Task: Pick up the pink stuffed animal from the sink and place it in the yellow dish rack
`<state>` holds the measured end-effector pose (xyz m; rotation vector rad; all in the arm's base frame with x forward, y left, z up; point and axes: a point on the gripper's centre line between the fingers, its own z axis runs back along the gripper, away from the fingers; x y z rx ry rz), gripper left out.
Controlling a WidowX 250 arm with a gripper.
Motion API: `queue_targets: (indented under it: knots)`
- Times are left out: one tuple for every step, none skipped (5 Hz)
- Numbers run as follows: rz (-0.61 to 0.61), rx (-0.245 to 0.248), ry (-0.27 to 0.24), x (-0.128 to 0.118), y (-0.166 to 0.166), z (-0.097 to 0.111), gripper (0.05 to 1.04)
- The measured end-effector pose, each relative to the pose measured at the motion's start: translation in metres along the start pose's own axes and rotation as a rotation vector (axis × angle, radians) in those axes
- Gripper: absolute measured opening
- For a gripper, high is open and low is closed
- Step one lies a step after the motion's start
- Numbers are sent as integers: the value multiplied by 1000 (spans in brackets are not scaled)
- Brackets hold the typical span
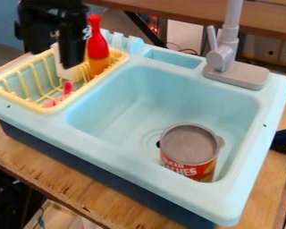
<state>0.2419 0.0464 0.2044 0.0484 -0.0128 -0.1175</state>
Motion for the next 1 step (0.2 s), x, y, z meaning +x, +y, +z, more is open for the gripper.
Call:
queue_targets:
  knots:
    - [-111, -74, 12, 4, -35, 1, 1003]
